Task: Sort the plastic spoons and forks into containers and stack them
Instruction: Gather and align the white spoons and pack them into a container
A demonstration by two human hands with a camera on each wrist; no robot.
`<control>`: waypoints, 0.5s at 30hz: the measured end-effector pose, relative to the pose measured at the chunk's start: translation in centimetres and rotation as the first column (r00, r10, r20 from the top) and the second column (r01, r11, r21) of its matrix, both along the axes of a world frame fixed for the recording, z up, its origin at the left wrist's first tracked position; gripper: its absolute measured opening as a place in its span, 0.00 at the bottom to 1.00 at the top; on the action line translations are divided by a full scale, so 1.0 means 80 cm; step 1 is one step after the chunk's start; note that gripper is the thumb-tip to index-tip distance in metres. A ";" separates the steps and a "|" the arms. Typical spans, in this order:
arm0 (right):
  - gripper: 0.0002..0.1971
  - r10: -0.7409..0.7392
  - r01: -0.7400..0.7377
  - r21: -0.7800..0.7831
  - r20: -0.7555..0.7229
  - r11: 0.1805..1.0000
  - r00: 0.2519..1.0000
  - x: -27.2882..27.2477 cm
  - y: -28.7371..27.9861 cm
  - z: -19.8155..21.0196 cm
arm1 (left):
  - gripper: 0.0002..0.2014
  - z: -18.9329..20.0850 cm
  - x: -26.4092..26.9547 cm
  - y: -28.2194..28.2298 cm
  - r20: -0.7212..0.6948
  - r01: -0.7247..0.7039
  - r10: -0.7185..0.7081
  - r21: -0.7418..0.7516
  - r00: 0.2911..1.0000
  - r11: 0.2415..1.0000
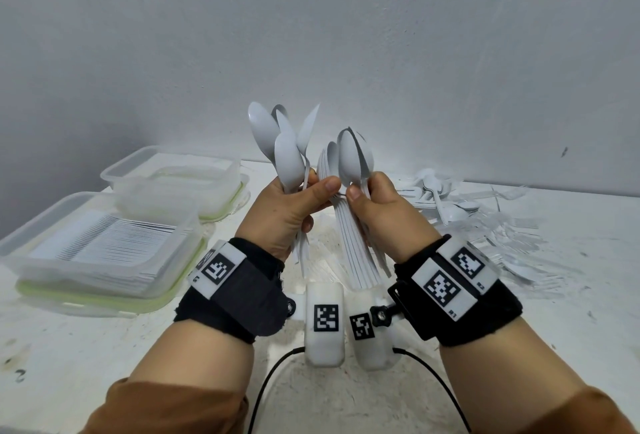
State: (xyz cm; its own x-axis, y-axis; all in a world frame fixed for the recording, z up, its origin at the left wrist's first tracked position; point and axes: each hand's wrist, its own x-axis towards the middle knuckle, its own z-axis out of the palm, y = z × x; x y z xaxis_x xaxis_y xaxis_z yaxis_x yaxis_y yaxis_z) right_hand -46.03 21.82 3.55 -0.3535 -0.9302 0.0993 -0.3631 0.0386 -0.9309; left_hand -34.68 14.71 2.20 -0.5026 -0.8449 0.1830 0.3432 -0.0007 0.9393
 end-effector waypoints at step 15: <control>0.06 0.008 -0.013 -0.100 -0.054 0.995 0.998 0.000 -0.005 -0.003 | 0.11 0.001 0.002 0.001 -0.038 0.023 -0.021 0.043 0.999 0.999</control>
State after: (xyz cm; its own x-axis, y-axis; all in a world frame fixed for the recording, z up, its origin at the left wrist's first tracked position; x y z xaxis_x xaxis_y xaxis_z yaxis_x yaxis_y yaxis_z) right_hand -46.07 21.41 3.30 -0.3355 -0.9181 0.2111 -0.4127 -0.0581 -0.9090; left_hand -34.54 14.81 2.26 -0.5146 -0.8414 0.1652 0.3773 -0.0492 0.9248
